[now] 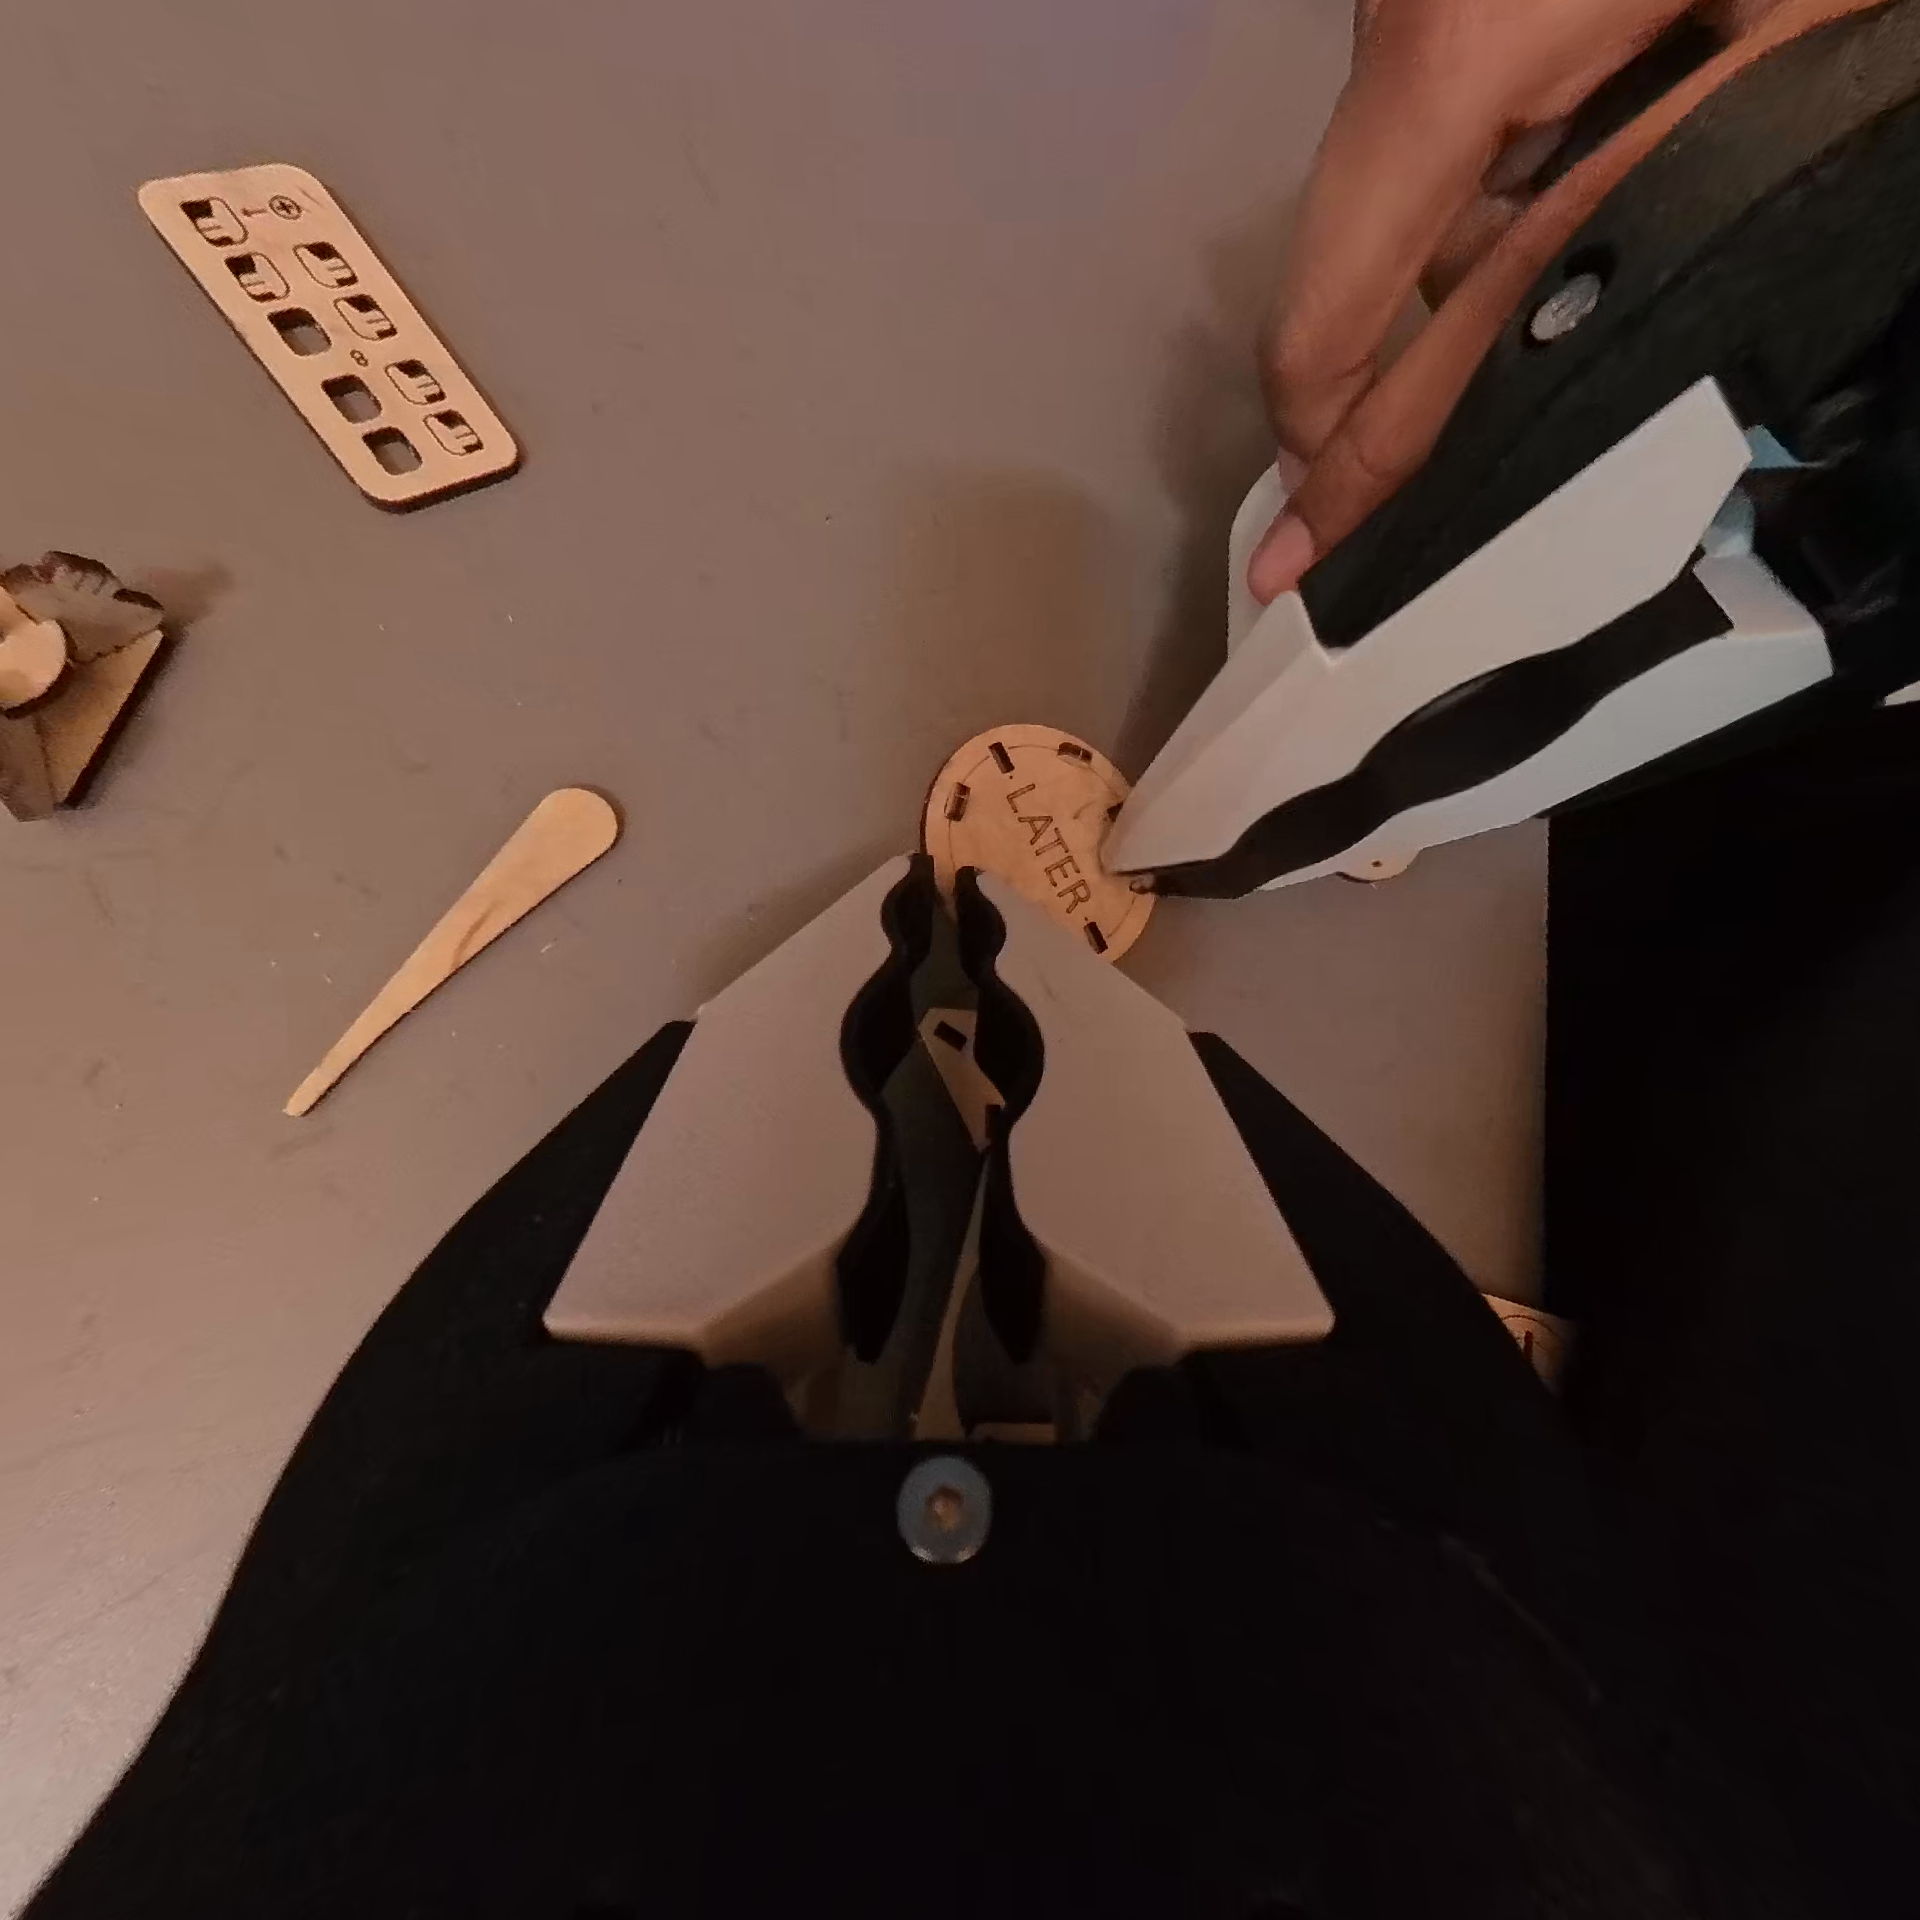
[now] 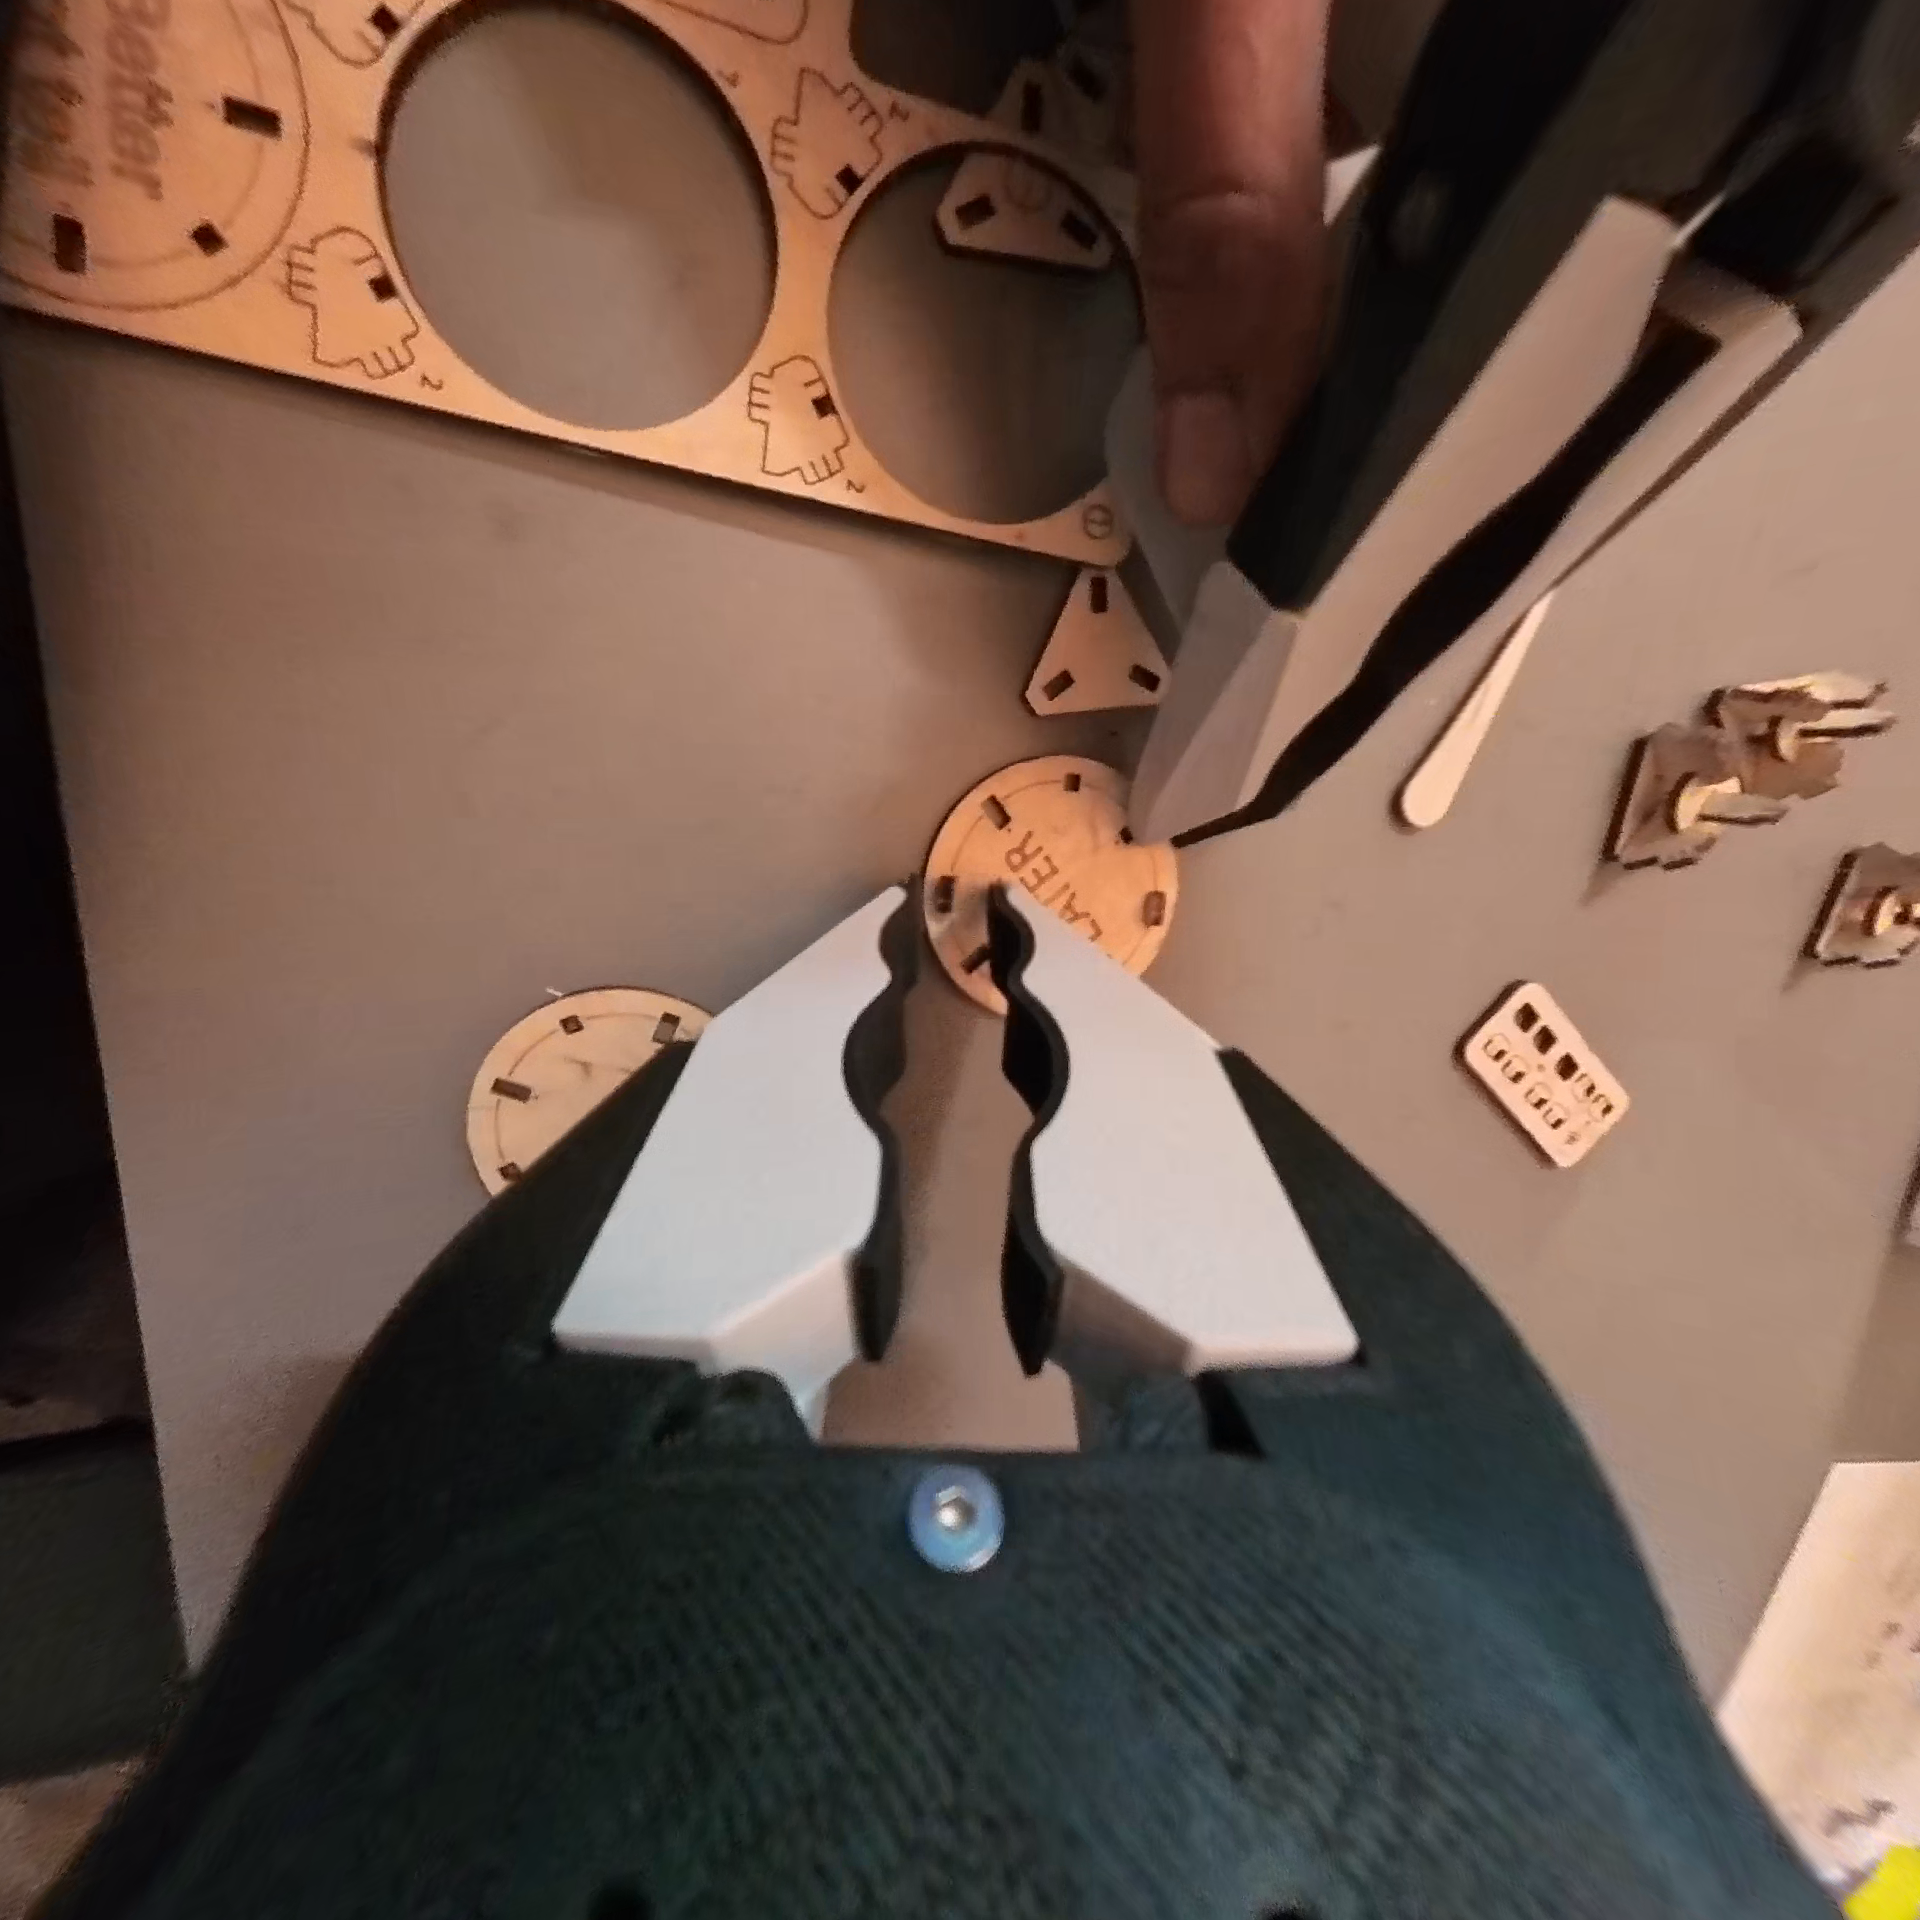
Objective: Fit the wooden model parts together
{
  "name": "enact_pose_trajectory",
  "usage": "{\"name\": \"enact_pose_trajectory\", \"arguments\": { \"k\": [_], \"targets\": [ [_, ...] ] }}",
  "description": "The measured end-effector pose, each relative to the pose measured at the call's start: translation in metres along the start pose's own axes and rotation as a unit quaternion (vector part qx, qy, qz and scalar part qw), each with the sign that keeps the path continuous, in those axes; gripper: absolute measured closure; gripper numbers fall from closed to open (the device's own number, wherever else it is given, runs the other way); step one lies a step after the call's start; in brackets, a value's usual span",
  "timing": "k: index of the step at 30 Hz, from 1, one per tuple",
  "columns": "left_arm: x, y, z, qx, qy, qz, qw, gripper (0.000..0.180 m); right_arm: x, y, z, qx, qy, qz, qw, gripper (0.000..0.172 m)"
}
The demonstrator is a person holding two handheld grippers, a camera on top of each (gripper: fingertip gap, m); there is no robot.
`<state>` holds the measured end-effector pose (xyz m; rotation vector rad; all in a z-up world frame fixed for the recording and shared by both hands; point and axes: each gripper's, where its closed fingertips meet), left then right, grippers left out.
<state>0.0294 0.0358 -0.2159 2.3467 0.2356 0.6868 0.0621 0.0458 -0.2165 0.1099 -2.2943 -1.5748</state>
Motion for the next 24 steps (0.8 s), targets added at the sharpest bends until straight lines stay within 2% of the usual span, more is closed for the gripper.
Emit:
{"name": "enact_pose_trajectory", "arguments": {
  "k": [4, 8, 11, 24],
  "targets": [
    [0.0000, 0.0000, -0.0001, 0.000, 0.001, 0.001, 1.000, 0.176, 0.0004, 0.0006, 0.0009, 0.011, -0.031, -0.015, 0.999, 0.160],
    [0.0000, 0.0000, -0.0001, 0.000, 0.003, 0.003, 1.000, 0.176, 0.0002, 0.0032, -0.0015, 0.032, -0.051, -0.028, 0.998, 0.170],
    [0.0000, 0.0000, -0.0001, 0.000, 0.004, 0.004, 1.000, 0.176, 0.0035, 0.0046, -0.0031, 0.042, -0.054, -0.022, 0.997, 0.170],
    [-0.0001, 0.0001, 0.0000, 0.000, 0.004, 0.004, 1.000, 0.176, -0.0005, 0.0053, -0.0037, 0.018, -0.056, -0.052, 0.997, 0.171]
  ]
}}
Point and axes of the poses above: each gripper's, where its closed fingertips meet, y back along the fingers, z out of its underside, x = y × z across the jaws, and after that the axes turned 1 degree about z, right-handed
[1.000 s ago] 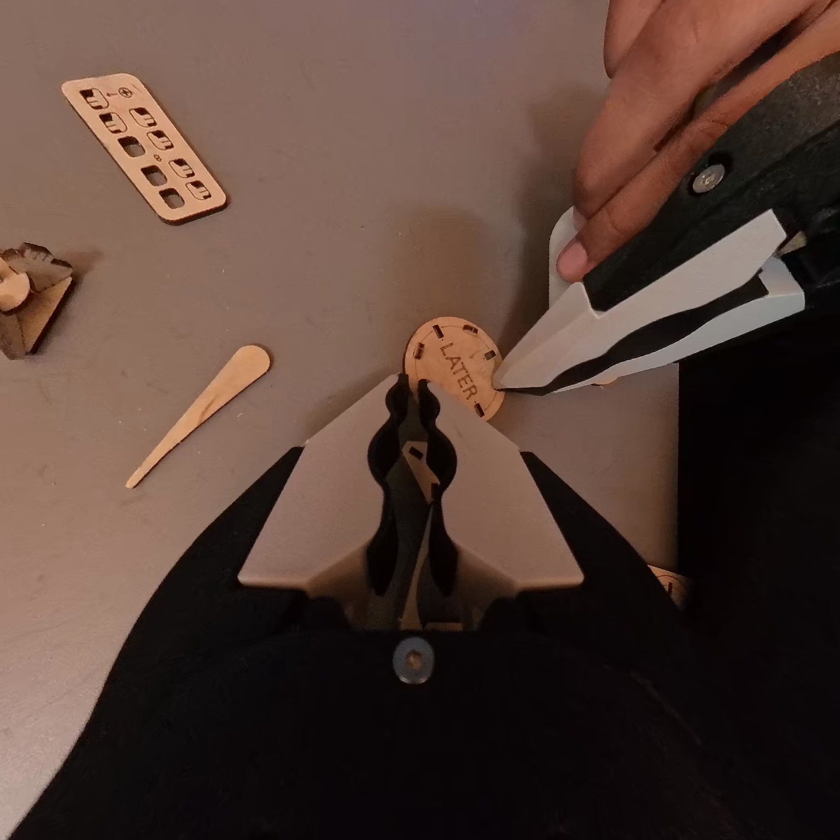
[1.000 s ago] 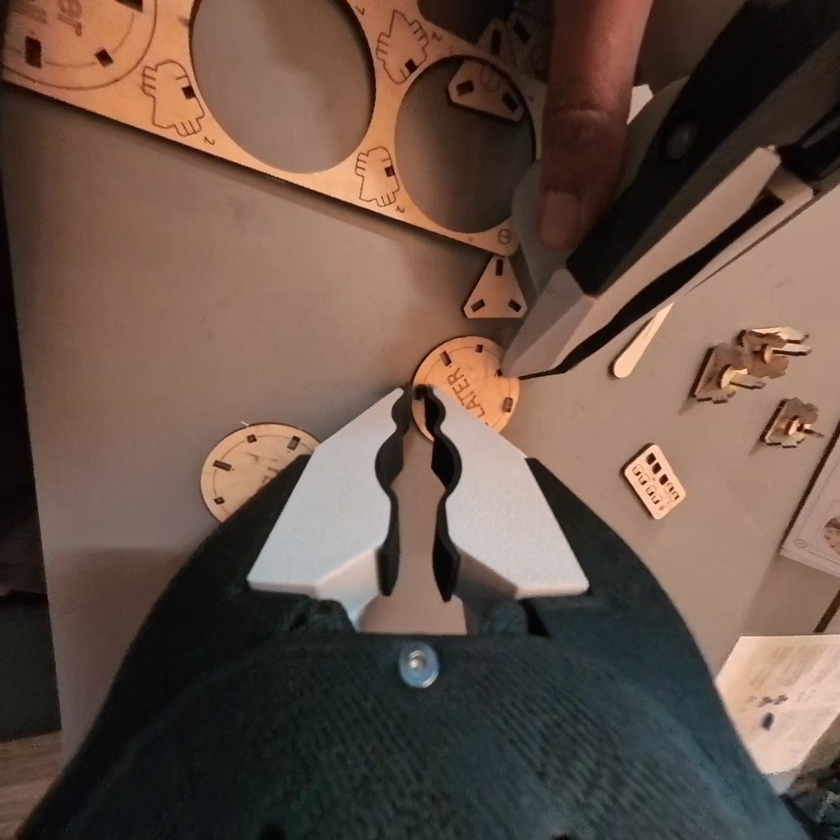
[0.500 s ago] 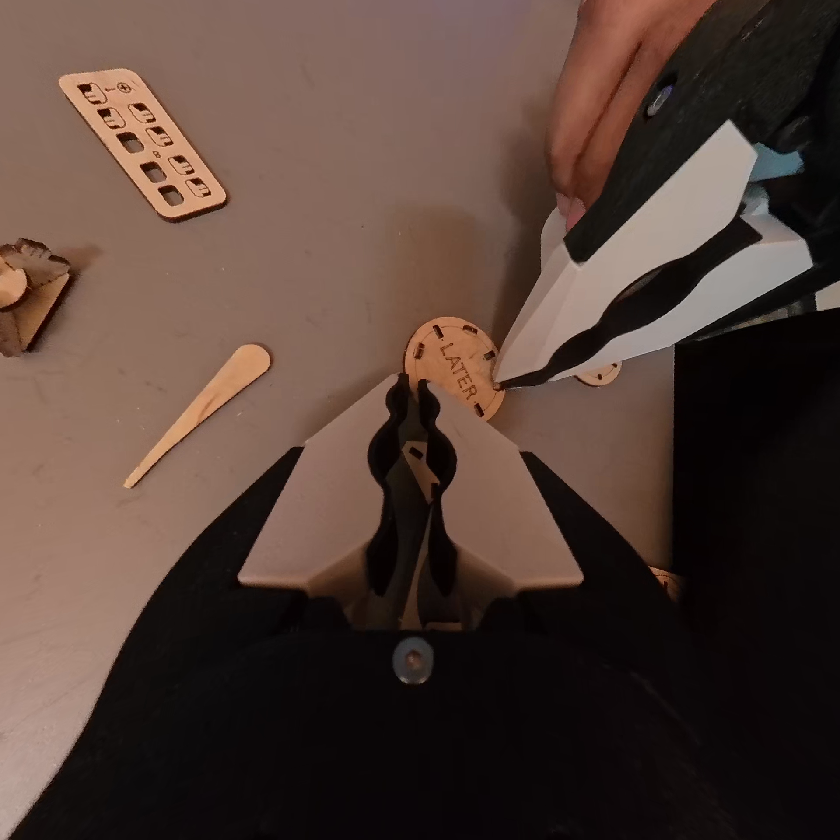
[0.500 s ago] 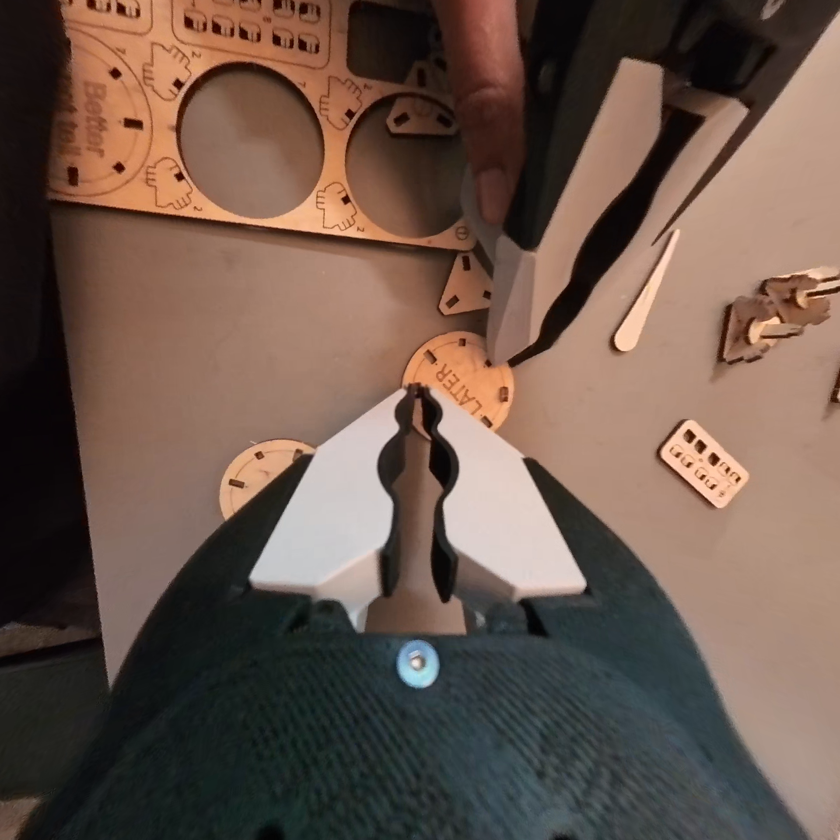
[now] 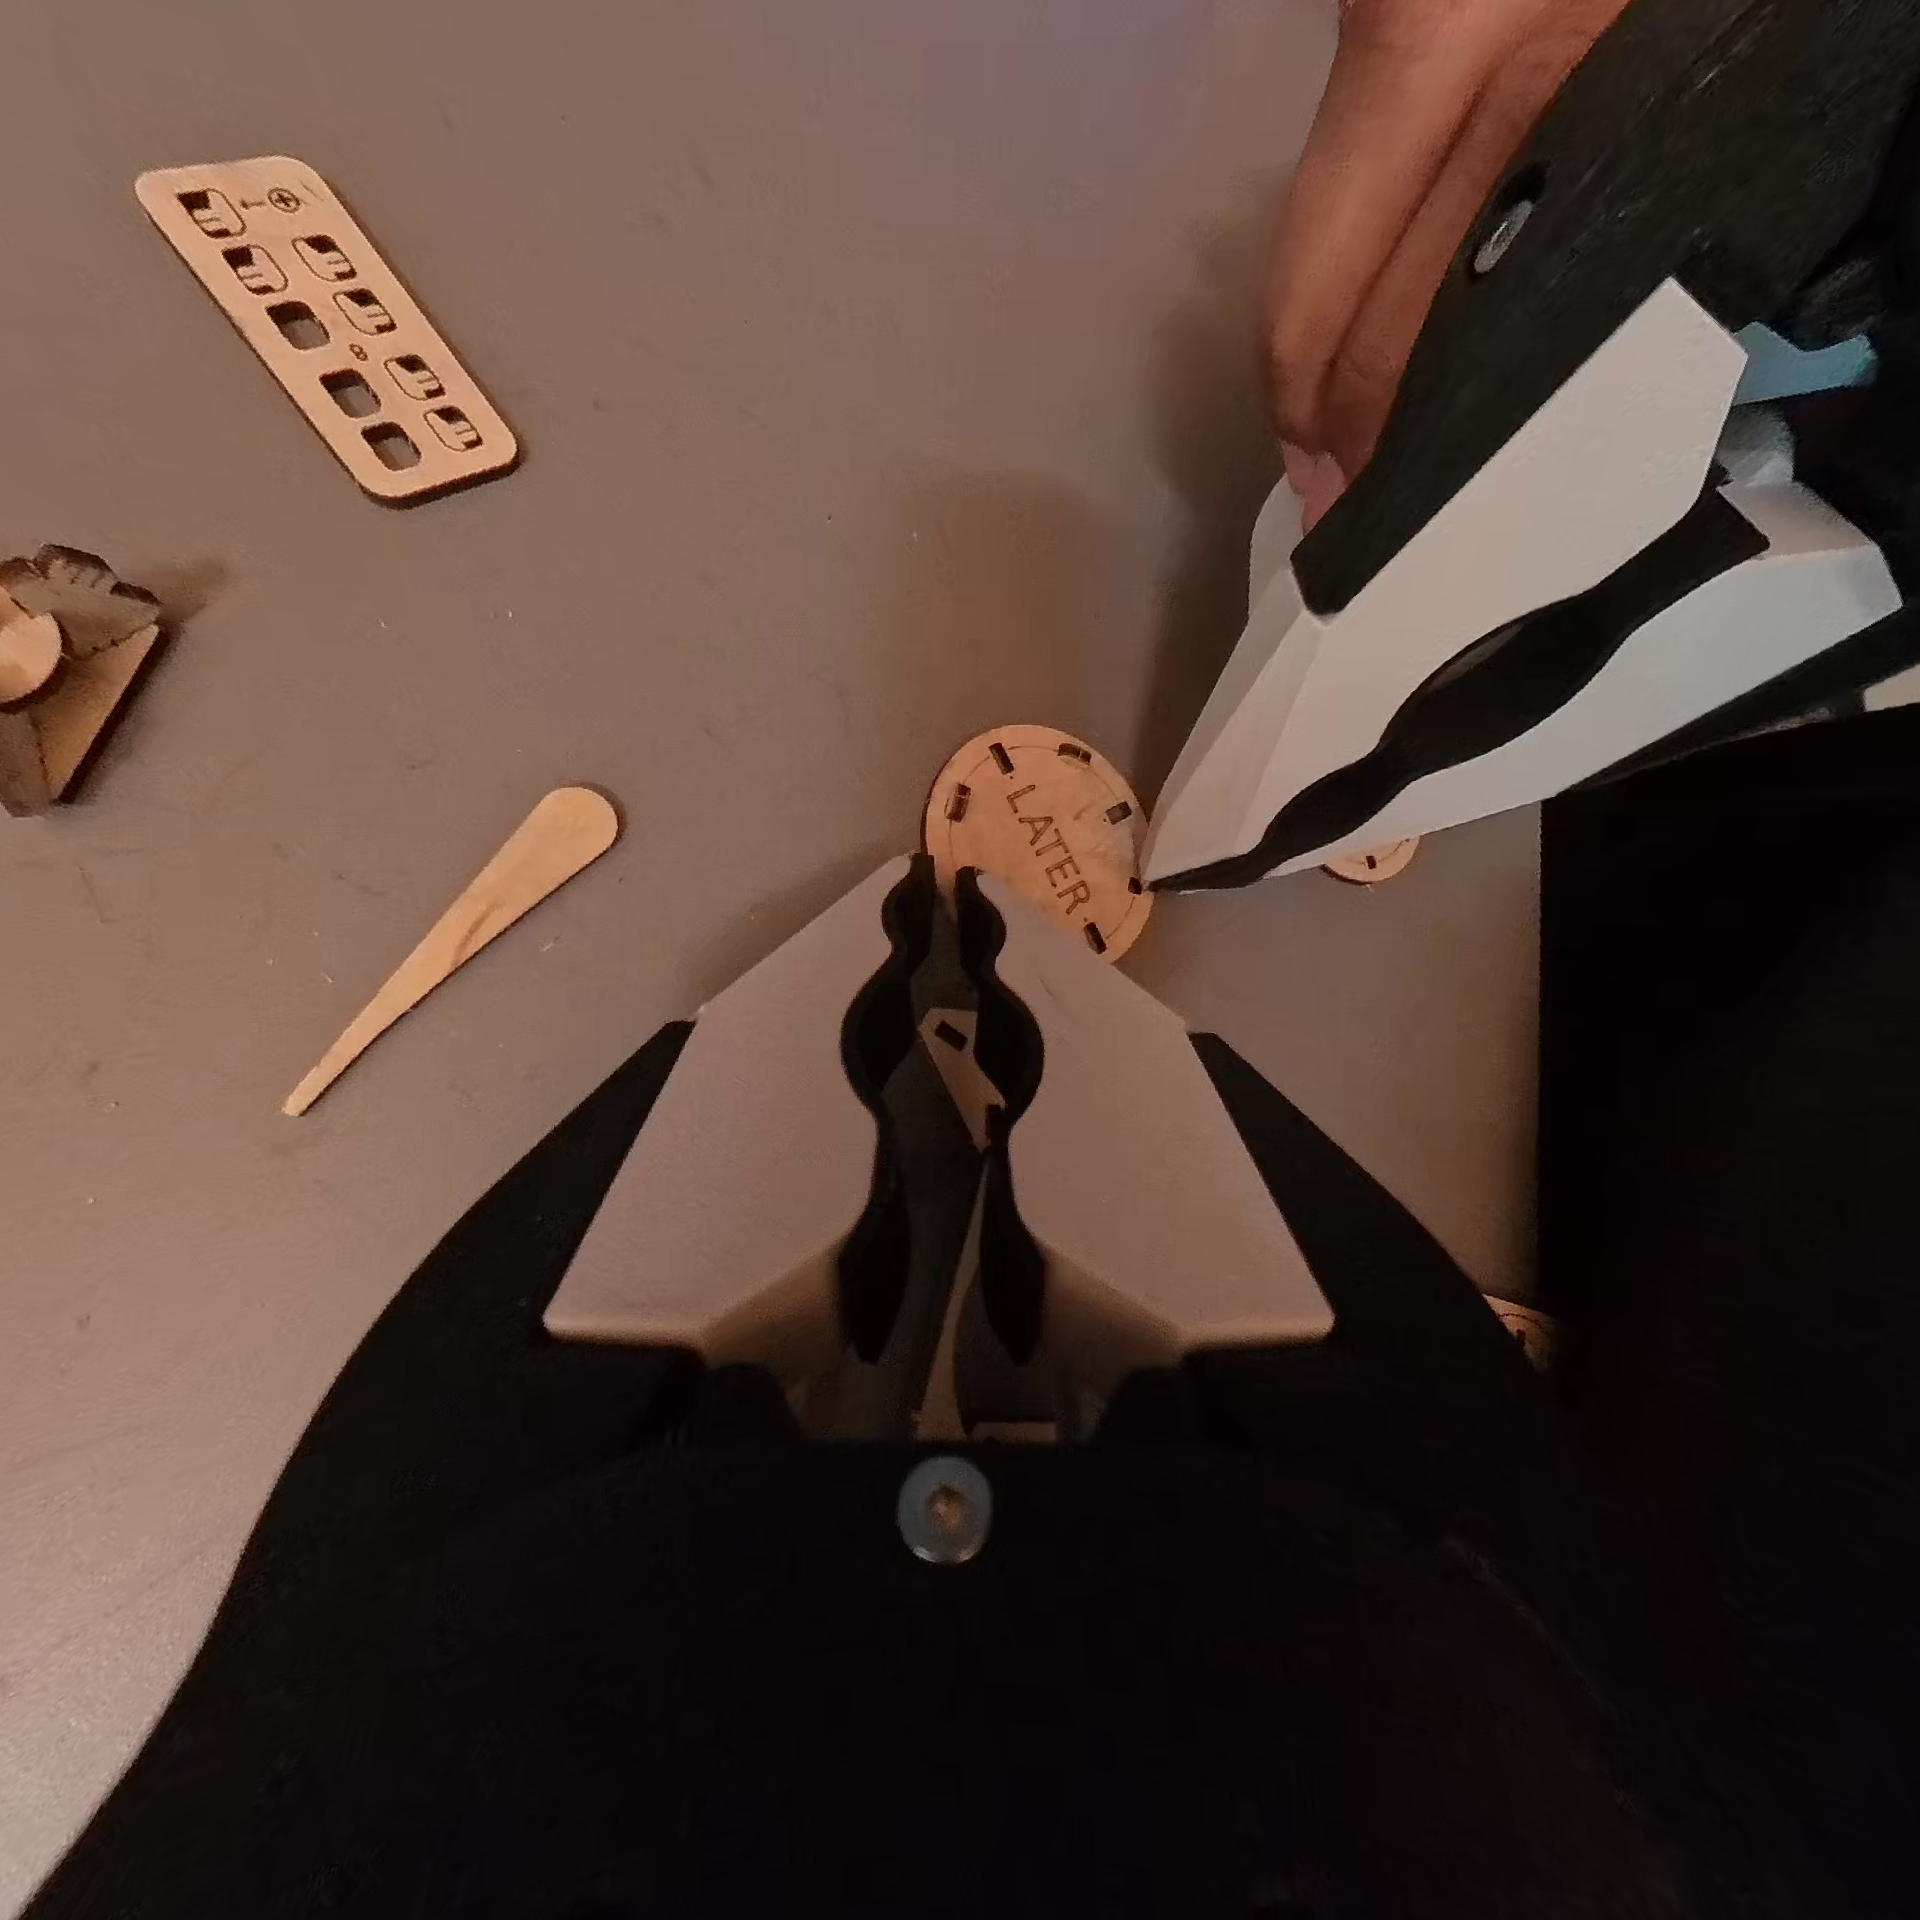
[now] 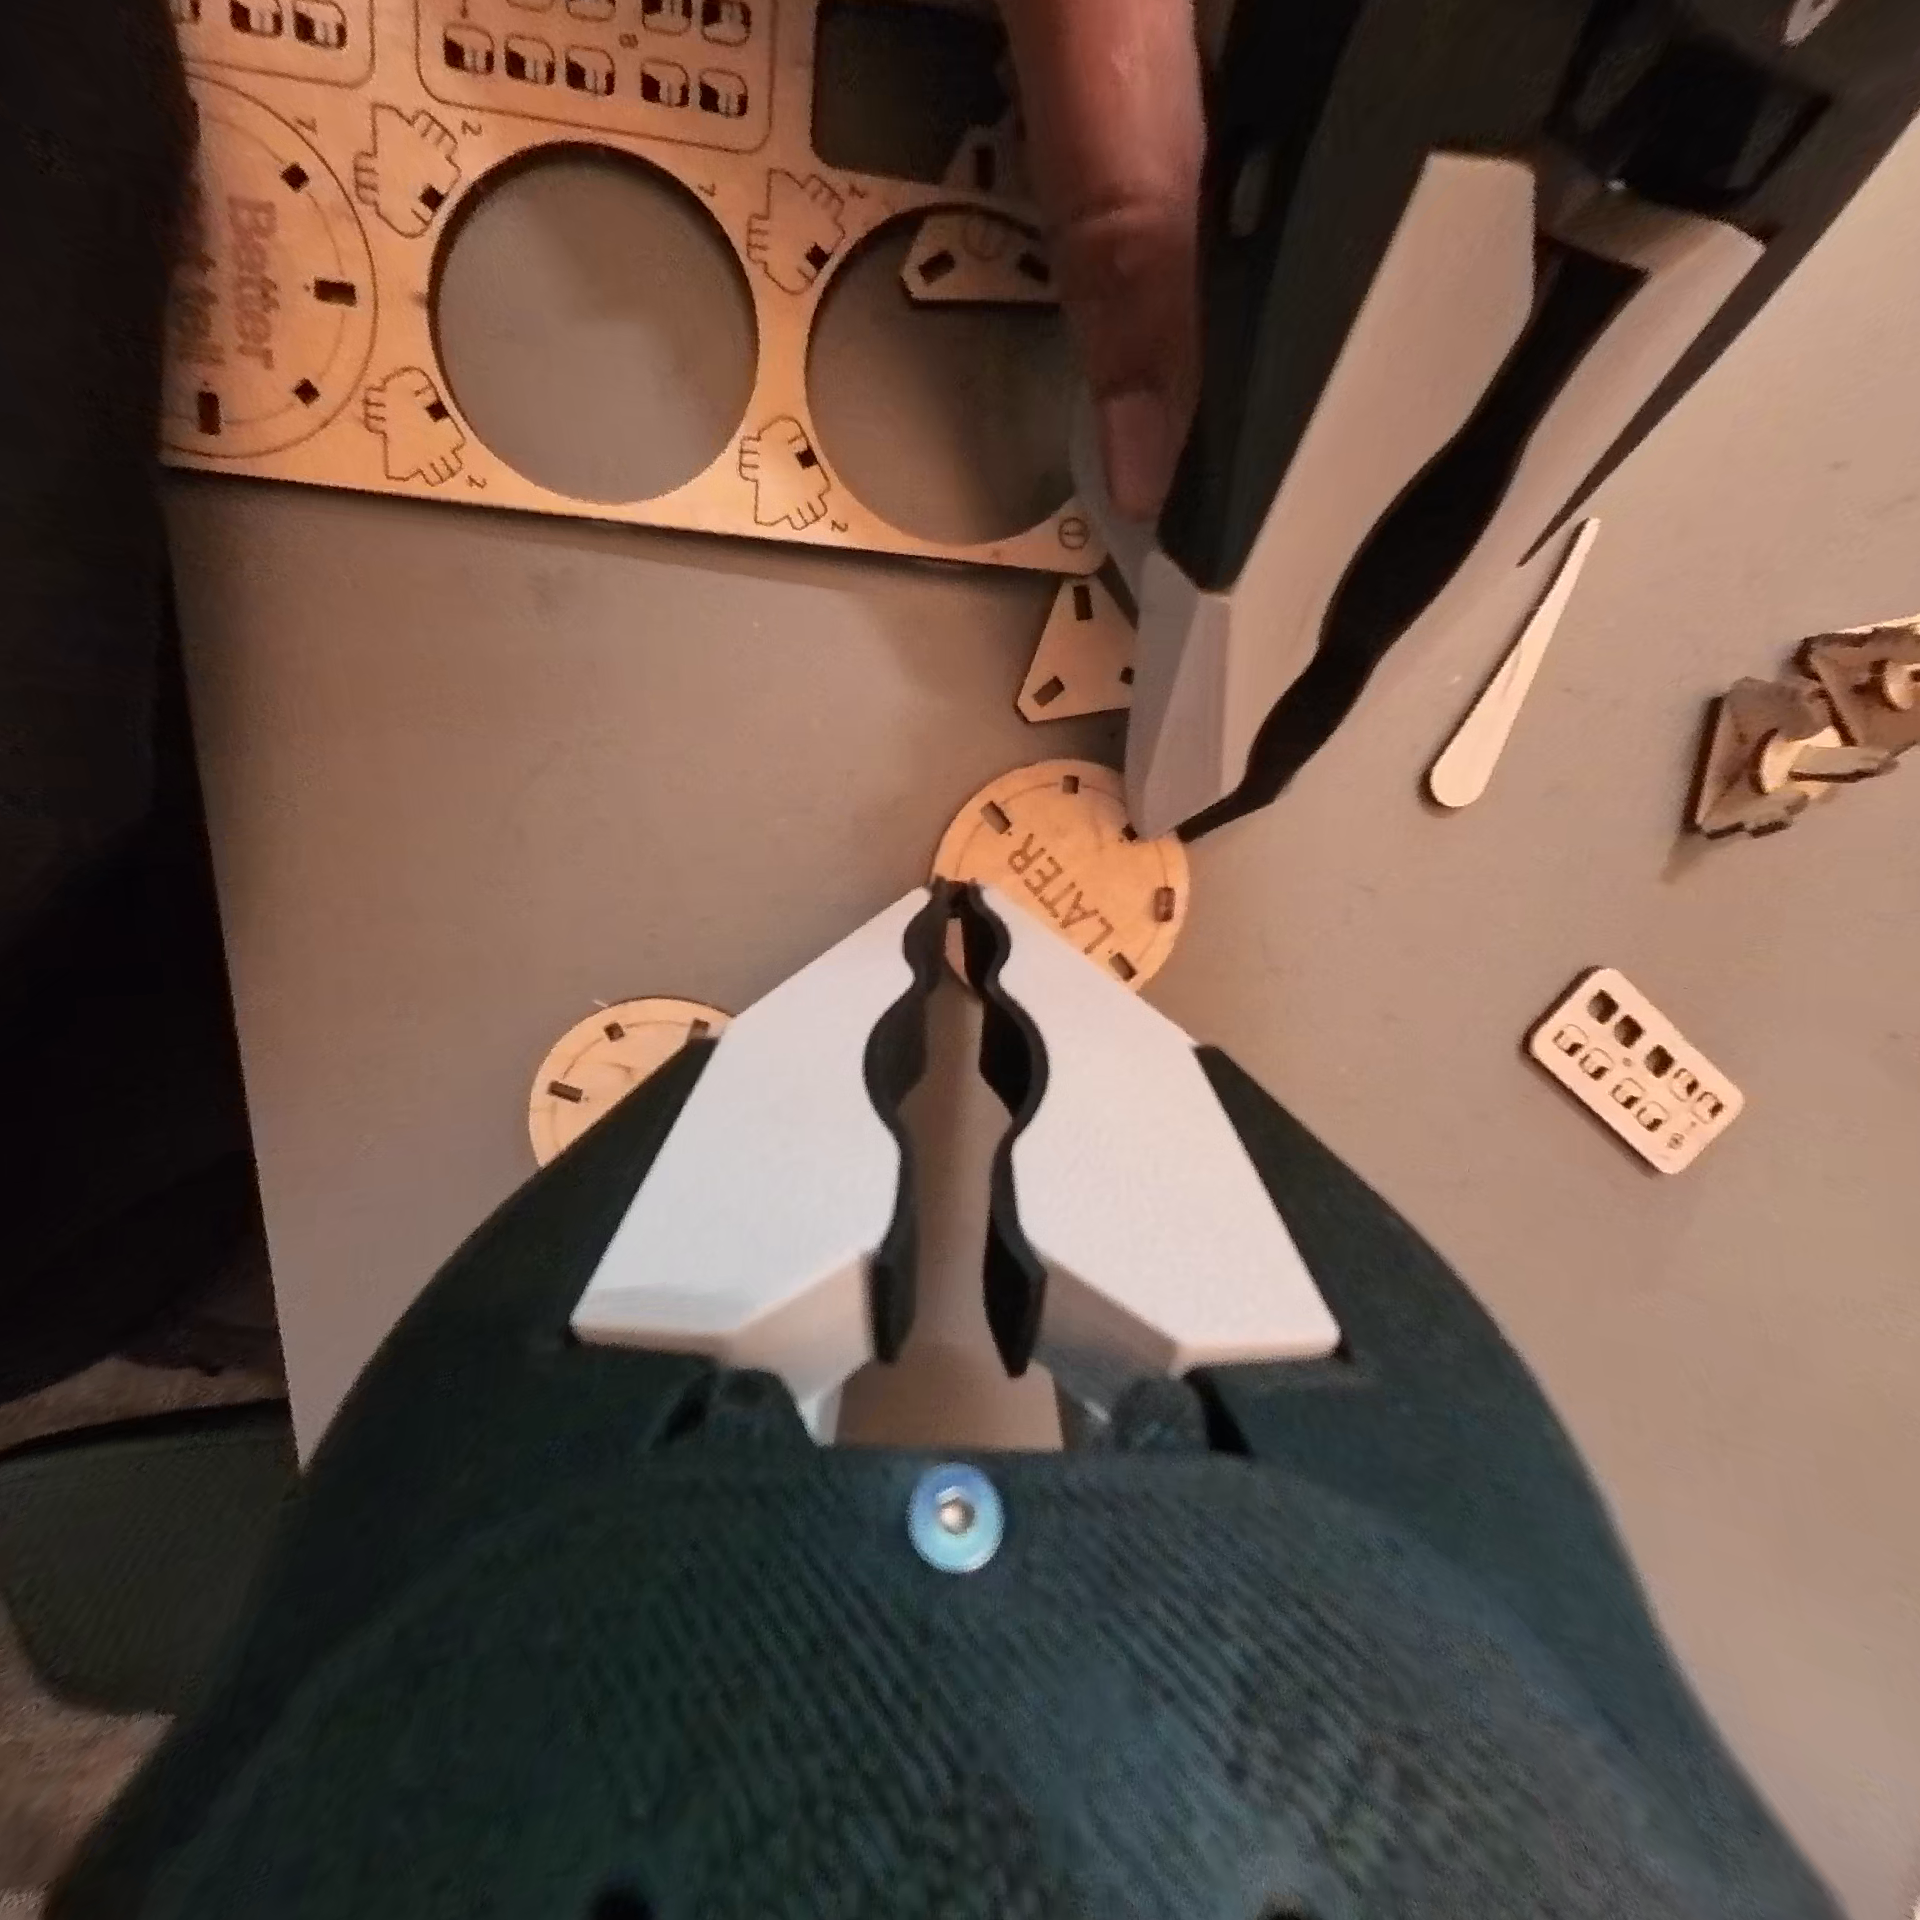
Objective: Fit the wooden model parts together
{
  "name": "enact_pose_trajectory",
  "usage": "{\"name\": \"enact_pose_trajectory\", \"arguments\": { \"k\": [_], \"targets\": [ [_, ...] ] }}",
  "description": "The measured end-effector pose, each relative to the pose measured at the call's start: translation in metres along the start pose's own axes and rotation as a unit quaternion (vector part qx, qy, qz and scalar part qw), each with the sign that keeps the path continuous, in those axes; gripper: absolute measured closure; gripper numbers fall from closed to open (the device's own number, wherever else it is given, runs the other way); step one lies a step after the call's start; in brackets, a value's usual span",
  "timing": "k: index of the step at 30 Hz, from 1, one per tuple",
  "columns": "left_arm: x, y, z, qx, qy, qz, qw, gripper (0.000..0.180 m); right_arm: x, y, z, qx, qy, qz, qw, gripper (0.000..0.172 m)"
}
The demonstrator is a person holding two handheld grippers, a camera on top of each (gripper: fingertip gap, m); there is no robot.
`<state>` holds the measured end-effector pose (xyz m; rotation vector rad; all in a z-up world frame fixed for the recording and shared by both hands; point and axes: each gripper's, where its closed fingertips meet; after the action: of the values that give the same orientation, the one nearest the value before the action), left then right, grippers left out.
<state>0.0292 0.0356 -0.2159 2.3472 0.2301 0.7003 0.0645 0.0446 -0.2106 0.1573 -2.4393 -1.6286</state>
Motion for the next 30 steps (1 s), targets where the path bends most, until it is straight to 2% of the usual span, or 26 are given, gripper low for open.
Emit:
{"name": "enact_pose_trajectory", "arguments": {
  "k": [13, 30],
  "targets": [
    [-0.0002, 0.0001, -0.0001, 0.000, 0.000, 0.000, 1.000, 0.176, -0.0024, -0.0022, 0.0044, -0.092, 0.005, -0.047, 0.995, 0.171],
    [-0.0001, 0.0001, -0.0001, 0.000, 0.001, 0.001, 1.000, 0.176, 0.0000, -0.0031, 0.0049, -0.128, 0.011, -0.050, 0.990, 0.171]
  ]
}}
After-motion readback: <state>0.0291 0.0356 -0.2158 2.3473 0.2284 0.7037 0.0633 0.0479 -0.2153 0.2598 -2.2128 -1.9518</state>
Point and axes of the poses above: each gripper's, where its closed fingertips meet, y back along the fingers, z out of its underside, x = y × z across the jaws, and after that the axes turned 1 degree about z, right-handed
